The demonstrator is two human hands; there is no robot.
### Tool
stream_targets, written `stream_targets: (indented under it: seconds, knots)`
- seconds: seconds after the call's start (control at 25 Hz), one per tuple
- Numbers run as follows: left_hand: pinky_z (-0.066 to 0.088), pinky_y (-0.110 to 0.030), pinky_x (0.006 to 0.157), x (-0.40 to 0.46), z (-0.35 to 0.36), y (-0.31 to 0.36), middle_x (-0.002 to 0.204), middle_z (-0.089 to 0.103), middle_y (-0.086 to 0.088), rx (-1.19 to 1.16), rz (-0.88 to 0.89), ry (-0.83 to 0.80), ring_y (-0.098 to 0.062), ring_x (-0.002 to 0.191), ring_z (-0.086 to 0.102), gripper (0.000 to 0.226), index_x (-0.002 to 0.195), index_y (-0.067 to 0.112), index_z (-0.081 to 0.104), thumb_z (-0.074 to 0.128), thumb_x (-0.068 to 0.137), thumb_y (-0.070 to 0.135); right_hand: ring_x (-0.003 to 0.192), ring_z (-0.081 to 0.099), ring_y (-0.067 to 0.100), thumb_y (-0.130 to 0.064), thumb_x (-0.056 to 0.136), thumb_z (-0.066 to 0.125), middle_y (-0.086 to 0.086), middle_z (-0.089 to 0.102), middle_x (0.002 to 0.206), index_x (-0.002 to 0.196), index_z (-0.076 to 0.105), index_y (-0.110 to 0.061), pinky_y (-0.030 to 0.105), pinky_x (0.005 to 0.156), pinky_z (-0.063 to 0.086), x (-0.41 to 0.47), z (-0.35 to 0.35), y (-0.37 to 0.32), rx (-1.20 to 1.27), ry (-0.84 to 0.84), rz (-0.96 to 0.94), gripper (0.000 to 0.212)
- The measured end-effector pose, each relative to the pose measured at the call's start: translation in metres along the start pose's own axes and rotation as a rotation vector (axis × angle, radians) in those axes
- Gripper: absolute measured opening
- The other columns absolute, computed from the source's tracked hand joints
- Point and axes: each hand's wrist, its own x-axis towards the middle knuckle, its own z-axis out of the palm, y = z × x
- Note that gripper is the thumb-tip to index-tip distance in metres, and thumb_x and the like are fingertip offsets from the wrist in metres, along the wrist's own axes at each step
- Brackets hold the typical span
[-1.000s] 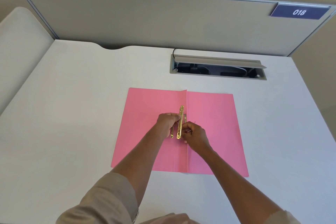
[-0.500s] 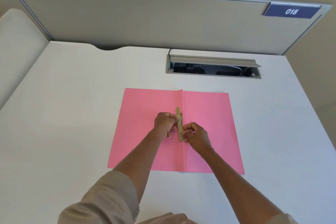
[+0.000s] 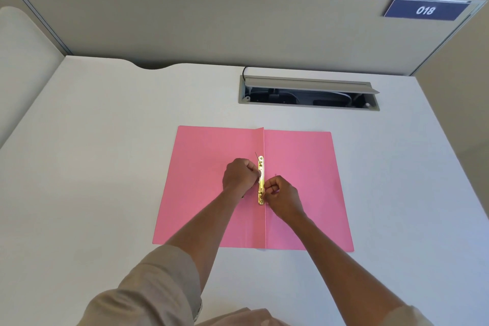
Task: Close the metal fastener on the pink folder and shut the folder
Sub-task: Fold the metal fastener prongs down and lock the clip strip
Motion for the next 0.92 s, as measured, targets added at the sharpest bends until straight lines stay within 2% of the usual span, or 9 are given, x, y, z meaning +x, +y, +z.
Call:
stream_targets:
  seconds: [0.2, 0.36, 0.52, 0.64, 0.76, 0.92]
  knots:
    - [0.054, -0.03, 0.055, -0.003, 0.001, -0.006, 0.077, 0.072, 0.01, 0.081, 0.121, 0.03, -0.013, 0.067, 0.067, 0.004, 0.082, 0.025, 0.072, 0.073, 0.078, 0.024, 0.066, 0.064, 0.013, 0.0, 0.082, 0.063, -0.004, 0.069, 0.075, 0.09, 0.065, -0.015, 0.037, 0.066, 0.059, 0.004, 0.001, 0.002, -0.03, 0.003, 0.006, 0.017]
    - [0.05, -0.027, 0.061, -0.008, 0.002, -0.015, 0.082, 0.07, 0.012, 0.174, 0.225, 0.035, -0.01, 0.075, 0.066, 0.021, 0.094, 0.027, 0.072, 0.076, 0.074, 0.027, 0.066, 0.062, 0.015, 0.0, 0.082, 0.062, -0.001, 0.069, 0.076, 0.089, 0.065, -0.014, 0.034, 0.064, 0.057, 0.006, 0.0, 0.003, -0.053, 0.0, 0.0, 0.017]
    - [0.051, -0.029, 0.063, -0.008, 0.004, -0.016, 0.085, 0.071, 0.01, 0.315, 0.309, 0.049, -0.014, 0.077, 0.065, 0.026, 0.102, 0.026, 0.069, 0.074, 0.077, 0.029, 0.059, 0.066, 0.02, 0.002, 0.083, 0.057, 0.011, 0.074, 0.074, 0.085, 0.068, -0.01, 0.037, 0.066, 0.06, 0.022, -0.016, -0.005, -0.071, -0.11, 0.071, 0.016]
    - [0.053, -0.032, 0.07, -0.007, 0.005, -0.016, 0.089, 0.071, 0.007, 0.387, 0.318, 0.042, -0.017, 0.082, 0.065, 0.03, 0.11, 0.028, 0.065, 0.071, 0.081, 0.032, 0.068, 0.067, 0.016, -0.005, 0.086, 0.063, 0.003, 0.073, 0.08, 0.088, 0.07, -0.013, 0.03, 0.066, 0.057, 0.044, -0.025, -0.023, -0.146, -0.015, -0.023, 0.011]
    - [0.053, -0.033, 0.071, -0.008, 0.007, -0.018, 0.091, 0.069, 0.005, 0.421, 0.367, 0.053, -0.019, 0.084, 0.064, 0.033, 0.117, 0.032, 0.063, 0.068, 0.084, 0.031, 0.075, 0.065, 0.008, -0.012, 0.086, 0.07, -0.004, 0.07, 0.084, 0.095, 0.071, -0.016, 0.022, 0.062, 0.05, 0.06, -0.019, -0.041, -0.206, 0.0, -0.14, 0.01]
    - [0.051, -0.03, 0.07, -0.005, 0.007, -0.021, 0.091, 0.065, 0.006, 0.397, 0.41, 0.062, -0.018, 0.081, 0.063, 0.034, 0.12, 0.035, 0.065, 0.066, 0.086, 0.031, 0.073, 0.071, 0.017, -0.01, 0.085, 0.069, 0.0, 0.075, 0.082, 0.089, 0.074, -0.017, 0.03, 0.069, 0.058, 0.076, -0.019, -0.046, -0.271, -0.05, -0.177, 0.01]
